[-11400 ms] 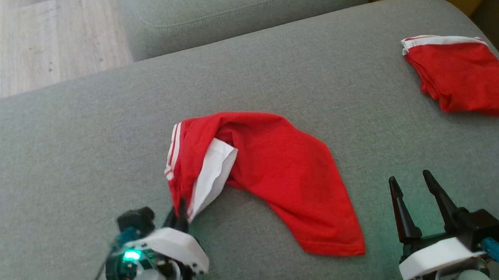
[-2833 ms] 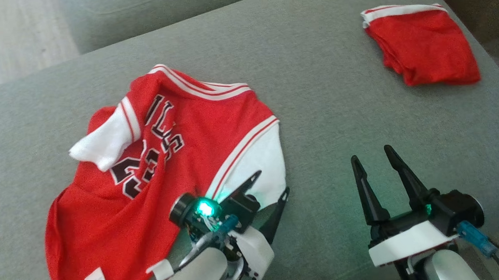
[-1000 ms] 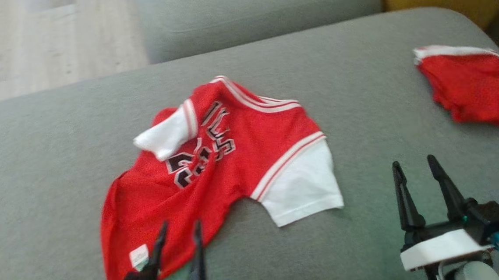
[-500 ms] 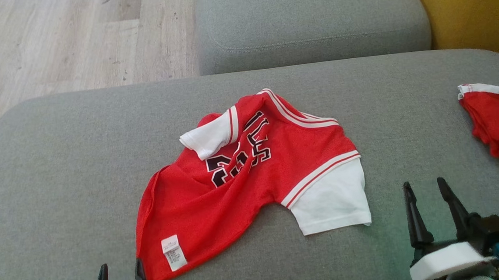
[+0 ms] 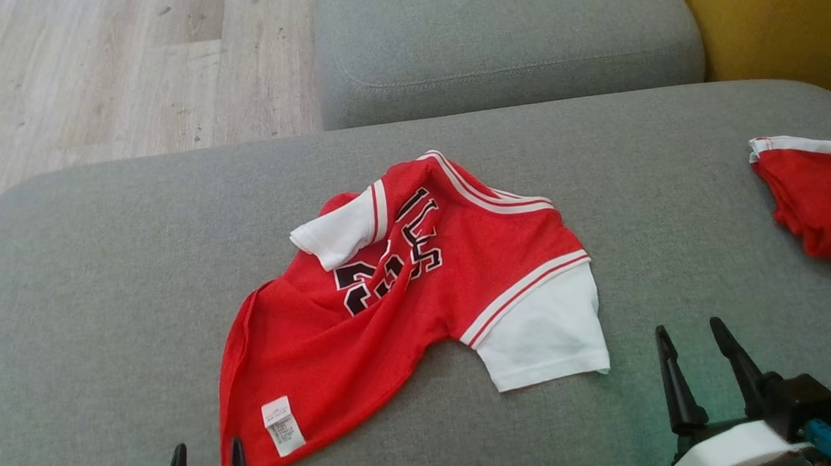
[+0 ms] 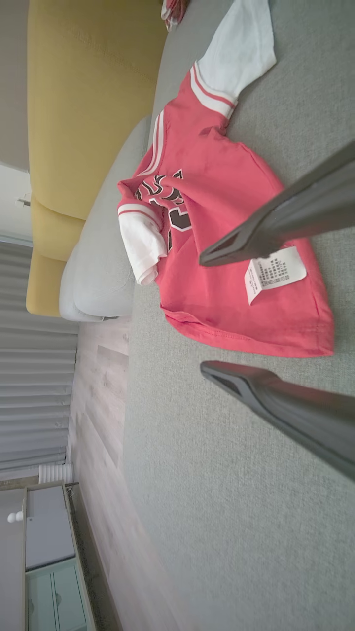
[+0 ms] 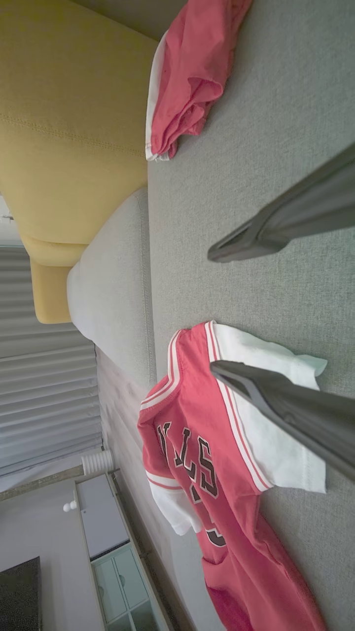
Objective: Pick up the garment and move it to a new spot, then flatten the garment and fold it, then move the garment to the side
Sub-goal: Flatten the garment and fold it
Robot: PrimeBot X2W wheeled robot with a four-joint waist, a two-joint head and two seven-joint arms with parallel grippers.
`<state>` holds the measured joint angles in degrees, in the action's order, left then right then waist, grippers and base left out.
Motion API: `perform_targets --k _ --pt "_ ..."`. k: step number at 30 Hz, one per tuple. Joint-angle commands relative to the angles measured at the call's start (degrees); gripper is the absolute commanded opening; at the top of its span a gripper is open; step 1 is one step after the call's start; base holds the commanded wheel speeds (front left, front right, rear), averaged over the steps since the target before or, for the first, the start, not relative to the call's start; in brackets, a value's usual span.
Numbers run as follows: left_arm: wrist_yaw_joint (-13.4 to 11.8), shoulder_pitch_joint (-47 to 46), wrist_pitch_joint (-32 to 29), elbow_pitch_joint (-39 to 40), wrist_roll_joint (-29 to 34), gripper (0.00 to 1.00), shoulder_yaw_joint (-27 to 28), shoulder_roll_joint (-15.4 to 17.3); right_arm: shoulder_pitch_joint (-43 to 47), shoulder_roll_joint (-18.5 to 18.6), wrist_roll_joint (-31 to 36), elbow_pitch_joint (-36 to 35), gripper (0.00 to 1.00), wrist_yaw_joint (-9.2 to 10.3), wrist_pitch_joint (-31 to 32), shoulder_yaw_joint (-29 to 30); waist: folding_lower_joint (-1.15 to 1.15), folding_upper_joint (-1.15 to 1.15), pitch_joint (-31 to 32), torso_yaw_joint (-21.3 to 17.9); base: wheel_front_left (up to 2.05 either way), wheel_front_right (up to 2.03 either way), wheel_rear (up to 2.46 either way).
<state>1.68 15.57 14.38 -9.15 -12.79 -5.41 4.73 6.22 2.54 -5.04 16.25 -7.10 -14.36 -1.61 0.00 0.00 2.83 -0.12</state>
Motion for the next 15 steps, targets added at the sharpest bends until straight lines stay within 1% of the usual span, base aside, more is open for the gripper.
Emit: perform_targets --k 1,8,15 --pt "0.8 -2.6 0.6 1.0 1.1 1.0 2.7 -0.6 -1.6 0.3 -0.3 -1.4 1.0 -0.39 -0.6 -1.8 0.0 0.0 -0.1 -0.2 0.0 0.0 0.0" --pt "2.5 -3.3 0.6 0.0 2.4 1.0 3.9 -1.3 -1.5 0.3 -0.7 -1.3 1.0 -0.39 -0.6 -2.3 0.0 0.0 -0.3 -0.5 0.0 0.0 0.0" --pt "3.6 -3.6 0.6 -0.7 3.1 1.0 4.4 -1.7 -1.6 0.3 -0.8 -1.2 1.0 -0.39 -0.6 -2.4 0.0 0.0 -0.4 -0.5 0.0 0.0 0.0"
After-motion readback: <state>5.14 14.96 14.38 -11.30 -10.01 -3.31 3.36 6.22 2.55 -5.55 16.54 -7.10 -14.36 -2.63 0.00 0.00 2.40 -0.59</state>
